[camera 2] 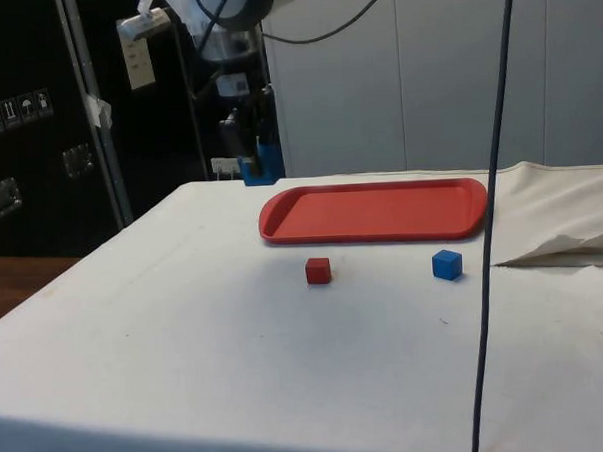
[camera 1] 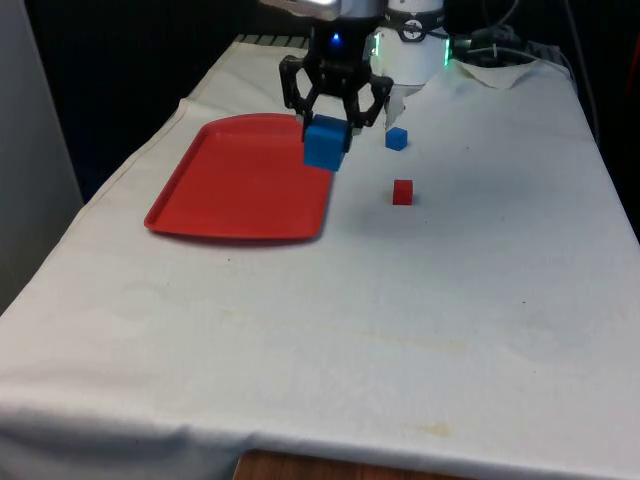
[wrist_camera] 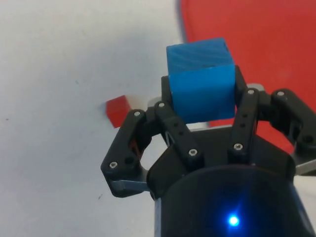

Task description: Pick up the largest block and place it onto the tray.

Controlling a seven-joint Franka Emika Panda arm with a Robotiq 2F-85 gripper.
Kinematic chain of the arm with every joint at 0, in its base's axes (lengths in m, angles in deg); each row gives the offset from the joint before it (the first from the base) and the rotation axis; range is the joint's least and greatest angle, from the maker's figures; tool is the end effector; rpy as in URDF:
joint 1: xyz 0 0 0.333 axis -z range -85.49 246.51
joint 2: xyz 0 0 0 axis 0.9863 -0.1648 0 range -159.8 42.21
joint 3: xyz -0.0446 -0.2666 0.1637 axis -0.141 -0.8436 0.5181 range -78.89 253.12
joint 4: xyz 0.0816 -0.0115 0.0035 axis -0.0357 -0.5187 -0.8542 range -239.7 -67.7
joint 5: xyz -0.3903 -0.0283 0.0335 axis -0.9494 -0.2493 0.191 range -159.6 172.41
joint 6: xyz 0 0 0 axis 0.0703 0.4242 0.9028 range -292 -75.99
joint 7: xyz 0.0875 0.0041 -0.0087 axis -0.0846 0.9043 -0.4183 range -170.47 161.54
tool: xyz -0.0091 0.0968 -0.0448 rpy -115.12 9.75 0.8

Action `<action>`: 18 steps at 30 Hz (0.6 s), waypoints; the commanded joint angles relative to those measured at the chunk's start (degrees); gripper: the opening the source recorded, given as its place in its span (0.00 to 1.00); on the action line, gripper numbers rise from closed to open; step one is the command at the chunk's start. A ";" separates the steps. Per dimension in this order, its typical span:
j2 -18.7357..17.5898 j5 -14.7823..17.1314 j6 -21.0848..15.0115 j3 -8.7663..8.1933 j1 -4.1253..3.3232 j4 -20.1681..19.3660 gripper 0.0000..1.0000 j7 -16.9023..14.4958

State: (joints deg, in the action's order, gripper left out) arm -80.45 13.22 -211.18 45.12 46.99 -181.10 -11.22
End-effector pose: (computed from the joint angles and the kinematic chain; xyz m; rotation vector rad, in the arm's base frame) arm 0.5869 -0.0723 0.3004 2.9748 -0.1119 -0.0038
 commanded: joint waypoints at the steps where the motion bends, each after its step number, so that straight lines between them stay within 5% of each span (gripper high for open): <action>1: 0.63 -0.17 -0.92 -0.29 0.11 -0.86 0.00 -0.63; 18: 1.89 -0.34 -5.61 -4.01 0.06 -6.76 0.00 -5.10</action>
State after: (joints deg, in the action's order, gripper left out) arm -79.02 13.22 -216.11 41.22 47.11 -187.51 -16.38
